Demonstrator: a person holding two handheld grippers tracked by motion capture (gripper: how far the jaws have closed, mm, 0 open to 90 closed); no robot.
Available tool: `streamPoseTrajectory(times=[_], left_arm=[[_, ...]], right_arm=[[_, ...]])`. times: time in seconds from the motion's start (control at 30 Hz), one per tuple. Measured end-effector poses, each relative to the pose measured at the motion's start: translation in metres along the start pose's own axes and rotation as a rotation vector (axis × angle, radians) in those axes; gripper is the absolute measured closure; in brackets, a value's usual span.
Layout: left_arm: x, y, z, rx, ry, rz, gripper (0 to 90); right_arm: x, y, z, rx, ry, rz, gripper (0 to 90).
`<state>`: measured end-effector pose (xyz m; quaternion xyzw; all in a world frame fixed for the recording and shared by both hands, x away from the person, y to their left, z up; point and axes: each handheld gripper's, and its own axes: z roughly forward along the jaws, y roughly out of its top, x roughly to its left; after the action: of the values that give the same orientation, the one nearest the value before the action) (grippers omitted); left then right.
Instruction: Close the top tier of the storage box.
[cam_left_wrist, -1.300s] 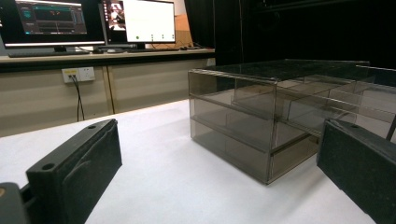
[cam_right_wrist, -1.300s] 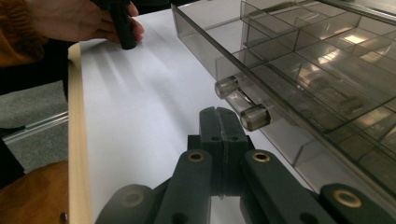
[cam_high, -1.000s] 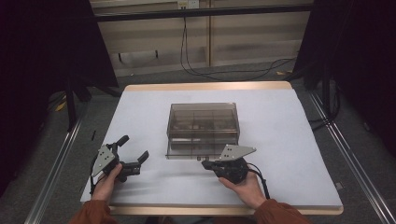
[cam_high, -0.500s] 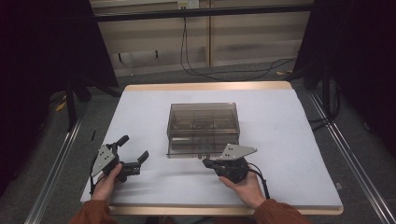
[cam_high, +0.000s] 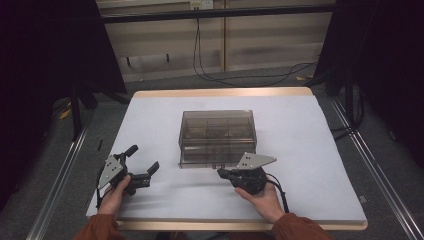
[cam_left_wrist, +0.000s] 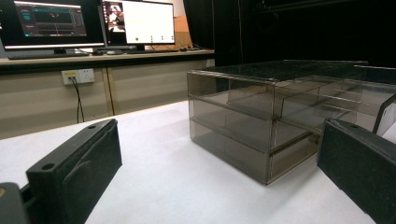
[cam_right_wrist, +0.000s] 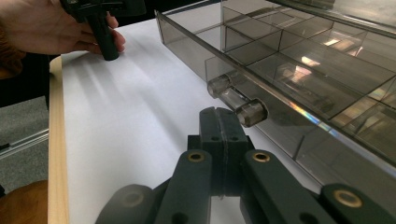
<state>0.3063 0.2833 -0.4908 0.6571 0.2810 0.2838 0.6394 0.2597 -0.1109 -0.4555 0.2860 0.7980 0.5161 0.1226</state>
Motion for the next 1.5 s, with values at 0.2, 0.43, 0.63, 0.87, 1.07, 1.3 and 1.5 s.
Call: streamPoseTrajectory(times=[0.2, 0.43, 0.63, 0.87, 1.07, 1.3, 1.5], left_arm=[[0.0, 0.0, 0.0, 0.005, -0.002, 0.0, 0.0], [-0.001, 0.0, 0.0, 0.0, -0.001, -0.008, 0.0], [0.0, 0.0, 0.0, 0.006, -0.004, -0.001, 0.0], [0.0, 0.0, 0.0, 0.003, -0.004, -0.001, 0.0], [0.0, 0.0, 0.0, 0.006, -0.002, 0.003, 0.0], [0.0, 0.0, 0.0, 0.003, -0.004, -0.001, 0.0], [0.0, 0.0, 0.0, 0.006, -0.002, 0.002, 0.0]], right_arm=[[-0.001, 0.002, -0.001, -0.007, 0.006, 0.003, 90.0], [0.0, 0.004, 0.003, -0.019, 0.01, 0.007, 90.0], [0.001, 0.006, 0.009, -0.015, 0.018, 0.005, 90.0], [-0.001, 0.006, 0.008, -0.017, 0.001, 0.002, 90.0], [-0.002, 0.006, 0.006, -0.02, -0.012, 0.0, 90.0], [-0.004, 0.006, 0.007, -0.025, -0.018, -0.001, 90.0], [-0.007, 0.007, 0.005, -0.027, -0.025, 0.003, 90.0]])
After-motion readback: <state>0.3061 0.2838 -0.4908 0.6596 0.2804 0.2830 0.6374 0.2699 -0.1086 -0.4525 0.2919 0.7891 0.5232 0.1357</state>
